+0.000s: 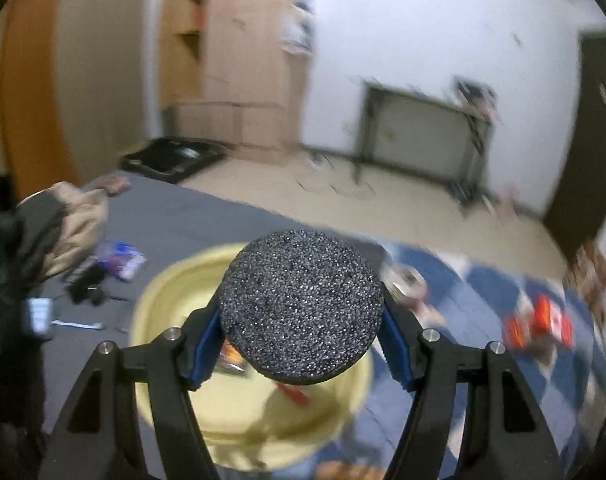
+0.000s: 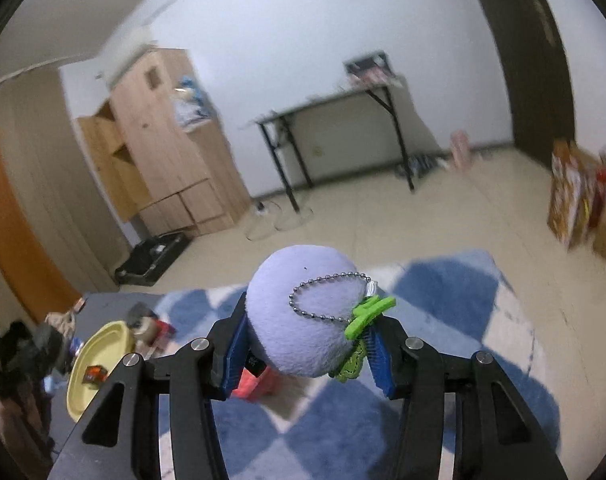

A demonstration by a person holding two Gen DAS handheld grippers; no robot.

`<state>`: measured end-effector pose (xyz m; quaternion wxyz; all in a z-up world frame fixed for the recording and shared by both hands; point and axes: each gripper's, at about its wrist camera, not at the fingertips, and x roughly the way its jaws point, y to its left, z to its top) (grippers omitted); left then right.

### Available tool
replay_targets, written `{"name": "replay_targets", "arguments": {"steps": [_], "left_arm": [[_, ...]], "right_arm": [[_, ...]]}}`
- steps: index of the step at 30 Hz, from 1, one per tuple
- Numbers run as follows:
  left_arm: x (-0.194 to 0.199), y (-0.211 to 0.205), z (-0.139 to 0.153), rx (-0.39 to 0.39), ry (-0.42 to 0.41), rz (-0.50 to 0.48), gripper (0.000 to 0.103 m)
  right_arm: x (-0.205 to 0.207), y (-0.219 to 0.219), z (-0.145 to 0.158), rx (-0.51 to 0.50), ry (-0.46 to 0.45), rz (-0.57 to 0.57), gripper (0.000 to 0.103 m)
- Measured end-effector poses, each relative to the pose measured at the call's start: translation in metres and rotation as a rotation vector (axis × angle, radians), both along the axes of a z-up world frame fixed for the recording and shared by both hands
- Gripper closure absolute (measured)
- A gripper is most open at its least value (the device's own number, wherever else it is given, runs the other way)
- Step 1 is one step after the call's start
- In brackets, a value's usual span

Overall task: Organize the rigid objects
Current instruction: 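Carry the foam puck and plush ball into the yellow tray and release both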

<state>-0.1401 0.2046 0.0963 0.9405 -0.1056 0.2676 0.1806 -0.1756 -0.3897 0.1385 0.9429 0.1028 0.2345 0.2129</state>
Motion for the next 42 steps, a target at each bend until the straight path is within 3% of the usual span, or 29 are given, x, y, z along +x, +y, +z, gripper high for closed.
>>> {"name": "replay_targets", "arguments": {"steps": [3, 6, 9, 12, 18, 23, 30, 33, 34, 35, 37, 39, 42], "left_arm": [[0.003, 0.036, -0.010, -0.066, -0.002, 0.044, 0.035], [0.012, 0.077, -0.047, -0.158, 0.047, 0.067, 0.035], [0.016, 0.113, -0.087, -0.268, 0.109, 0.114, 0.035], [0.019, 0.122, -0.103, -0.341, 0.127, 0.126, 0.035], [0.029, 0.115, -0.107, -0.352, 0.134, 0.066, 0.034], [0.029, 0.126, -0.120, -0.362, 0.163, 0.111, 0.034], [0.039, 0.119, -0.125, -0.343, 0.182, 0.112, 0.034], [0.039, 0.121, -0.124, -0.354, 0.174, 0.124, 0.032], [0.038, 0.123, -0.124, -0.361, 0.175, 0.130, 0.027], [0.036, 0.125, -0.121, -0.364, 0.175, 0.141, 0.024], [0.029, 0.125, -0.112, -0.358, 0.146, 0.154, 0.010], [0.022, 0.120, -0.098, -0.340, 0.094, 0.154, 0.000], [0.015, 0.102, -0.074, -0.258, 0.032, 0.106, 0.000]], "right_arm": [[-0.021, 0.044, 0.017, -0.036, -0.062, 0.125, 0.053], [-0.030, 0.103, 0.019, -0.109, -0.057, 0.262, 0.053], [-0.035, 0.178, 0.009, -0.211, -0.010, 0.436, 0.053], [-0.026, 0.261, -0.013, -0.306, 0.092, 0.601, 0.053], [-0.031, 0.403, -0.063, -0.490, 0.162, 0.829, 0.053], [-0.030, 0.469, -0.106, -0.668, 0.184, 0.872, 0.053], [-0.017, 0.510, -0.131, -0.740, 0.197, 0.840, 0.050], [-0.020, 0.517, -0.139, -0.735, 0.195, 0.847, 0.042], [-0.021, 0.517, -0.138, -0.718, 0.200, 0.852, 0.033], [-0.022, 0.511, -0.135, -0.709, 0.206, 0.854, 0.025], [-0.024, 0.501, -0.123, -0.685, 0.199, 0.845, 0.024], [-0.024, 0.482, -0.105, -0.645, 0.173, 0.813, 0.016], [-0.021, 0.429, -0.065, -0.543, 0.115, 0.698, 0.008]]}}
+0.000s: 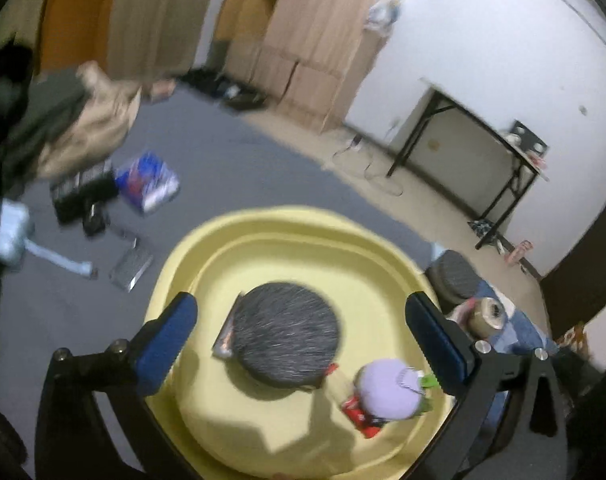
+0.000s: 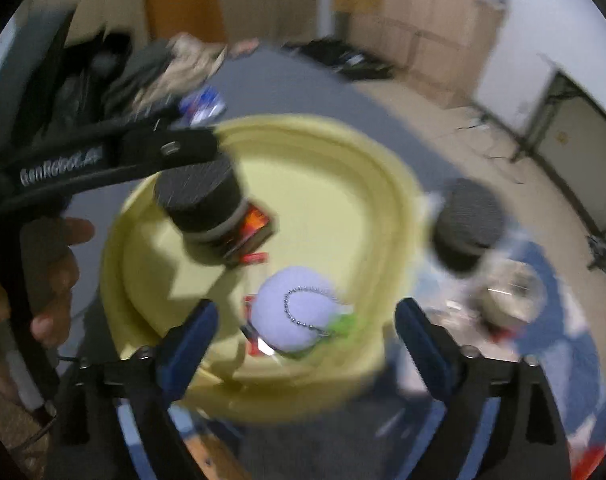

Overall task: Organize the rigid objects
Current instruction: 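Carry the foam puck and plush ball into the yellow tray and release both, then grasp the silver tin with the left tool while the right tool grasps the red box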

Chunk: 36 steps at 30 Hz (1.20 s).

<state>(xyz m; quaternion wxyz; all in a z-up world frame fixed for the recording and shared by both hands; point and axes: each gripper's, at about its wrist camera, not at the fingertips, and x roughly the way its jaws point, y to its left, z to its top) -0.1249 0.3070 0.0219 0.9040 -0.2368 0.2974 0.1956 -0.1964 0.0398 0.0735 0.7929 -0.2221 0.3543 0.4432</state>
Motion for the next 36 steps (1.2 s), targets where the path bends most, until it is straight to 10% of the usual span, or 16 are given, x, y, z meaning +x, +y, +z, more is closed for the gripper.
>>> {"name": "replay_targets", "arguments": {"steps": [5, 10, 20, 27, 31, 36], "left_arm": [[0.012, -0.035, 0.019, -0.009, -0.057, -0.114, 0.000], [0.053, -0.110, 0.023, 0.115, 0.021, -0.253, 0.000], [0.065, -0.186, 0.049, 0.162, -0.036, -0.442, 0.000], [0.114, -0.165, 0.067, 0.257, 0.020, -0.311, 0.000], [0.133, -0.139, 0.046, 0.102, 0.061, -0.283, 0.000], [0.151, -0.174, 0.008, 0.231, 0.191, -0.476, 0.000]], "right_arm": [[0.013, -0.137, 0.053, 0.302, -0.046, -0.335, 0.000], [0.027, -0.238, 0.062, 0.306, -0.186, -0.730, 0.000], [0.068, -0.311, 0.017, 0.273, 0.079, -0.772, 0.000], [0.098, -0.310, 0.006, 0.280, 0.198, -0.787, 0.000], [0.108, -0.333, 0.008, 0.309, 0.225, -0.841, 0.000], [0.118, -0.317, -0.006, 0.267, 0.324, -0.865, 0.000]]}}
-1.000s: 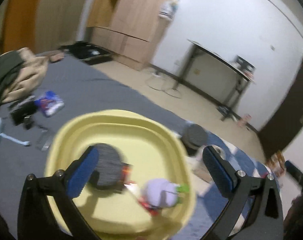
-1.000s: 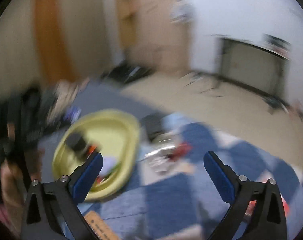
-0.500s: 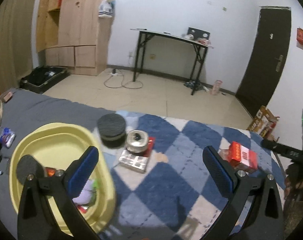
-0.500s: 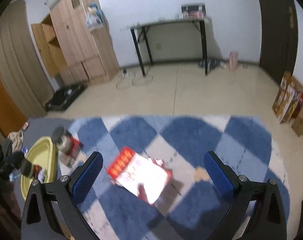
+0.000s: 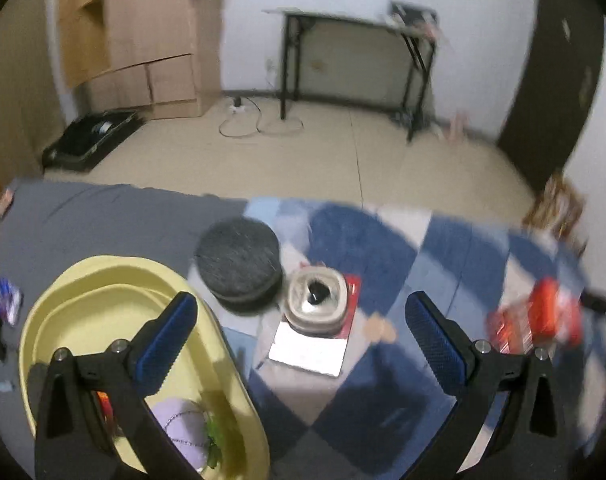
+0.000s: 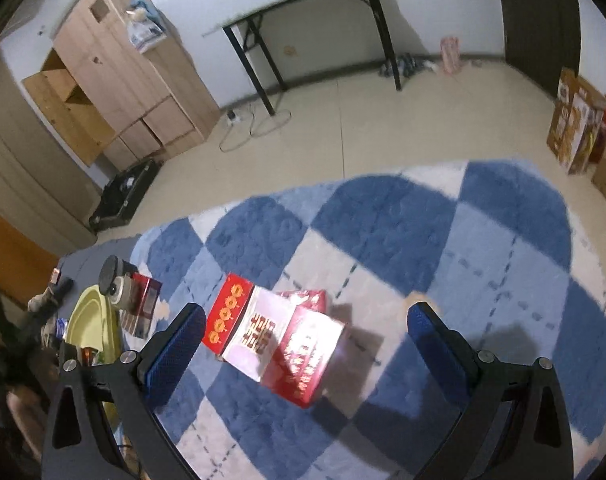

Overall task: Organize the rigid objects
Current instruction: 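Grasp the silver tin with the left tool while the right tool grasps the red box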

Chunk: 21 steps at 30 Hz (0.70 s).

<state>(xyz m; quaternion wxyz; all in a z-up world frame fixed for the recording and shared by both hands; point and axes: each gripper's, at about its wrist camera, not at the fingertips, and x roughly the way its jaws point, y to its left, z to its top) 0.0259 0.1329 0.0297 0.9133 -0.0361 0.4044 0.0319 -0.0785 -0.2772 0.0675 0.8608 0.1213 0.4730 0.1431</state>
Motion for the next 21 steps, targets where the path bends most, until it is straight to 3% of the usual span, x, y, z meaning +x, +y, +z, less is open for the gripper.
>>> {"name": "replay_targets", "arguments": {"steps": [7, 21], "left_arm": [[0.005, -0.019, -0.010, 0.032, 0.009, -0.087, 0.000], [0.014, -0.022, -0.019, 0.032, 0.016, -0.070, 0.000]], "right_arm": [[0.010, 0.032, -0.004, -0.051, 0.019, 0.030, 0.000], [0.016, 0.065, -0.017, -0.177, 0.021, 0.044, 0.000]]}}
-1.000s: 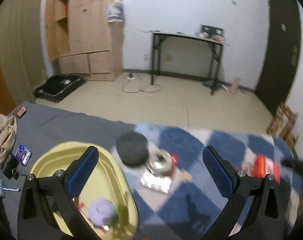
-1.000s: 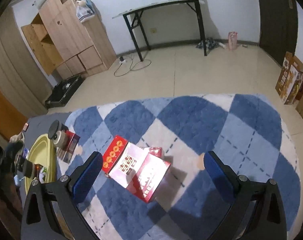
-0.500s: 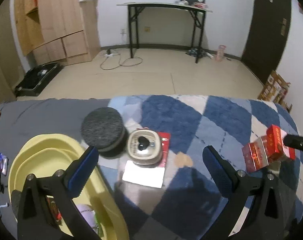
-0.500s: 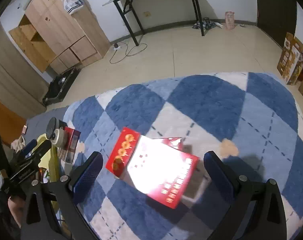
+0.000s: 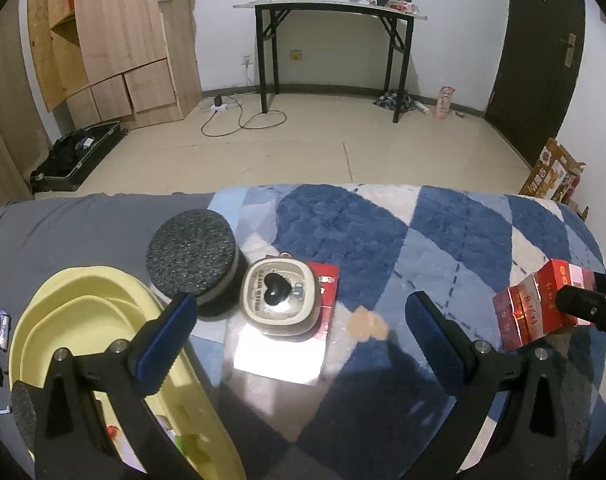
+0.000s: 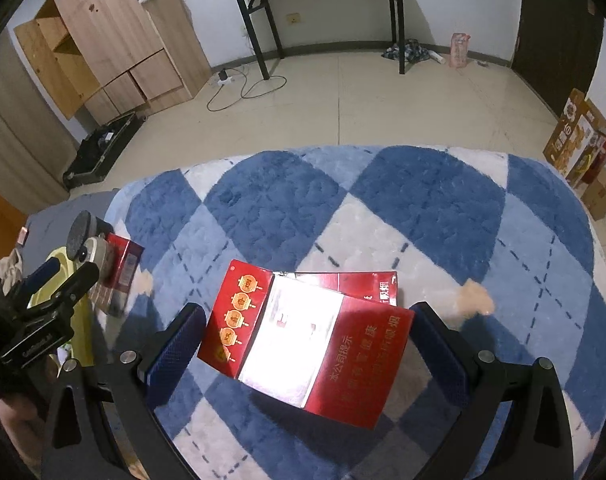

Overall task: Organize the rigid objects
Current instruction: 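Grasp the silver tin with the left tool while the right tool grasps the red box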

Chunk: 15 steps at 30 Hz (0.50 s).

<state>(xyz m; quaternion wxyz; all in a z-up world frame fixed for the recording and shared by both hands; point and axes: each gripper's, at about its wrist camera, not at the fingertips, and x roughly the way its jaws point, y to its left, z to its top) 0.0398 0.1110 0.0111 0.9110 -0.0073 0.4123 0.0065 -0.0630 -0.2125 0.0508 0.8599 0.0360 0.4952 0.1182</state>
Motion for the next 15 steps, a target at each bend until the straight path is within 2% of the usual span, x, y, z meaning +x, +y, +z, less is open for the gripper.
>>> {"name": "replay_targets", "arguments": {"steps": [5, 9, 12, 14, 15], "left_arm": [[0.001, -0.004, -0.002, -0.002, -0.014, -0.012, 0.000], [0.005, -0.008, -0.008, 0.046, -0.013, -0.004, 0.000], [0.009, -0.005, -0.012, 0.024, -0.020, 0.012, 0.001], [0.011, 0.000, -0.016, -0.007, -0.013, 0.027, 0.011], [0.013, 0.002, -0.018, -0.026, -0.002, 0.027, 0.021]], "right_arm": [[-0.001, 0.002, 0.000, -0.013, -0.005, 0.001, 0.000], [-0.003, 0.005, 0.001, -0.033, -0.011, 0.004, 0.000], [-0.005, 0.008, 0.003, -0.045, -0.016, 0.012, 0.000], [-0.004, 0.010, 0.001, -0.051, -0.009, 0.021, 0.000], [-0.004, 0.011, 0.000, -0.055, -0.006, 0.024, 0.000]]}}
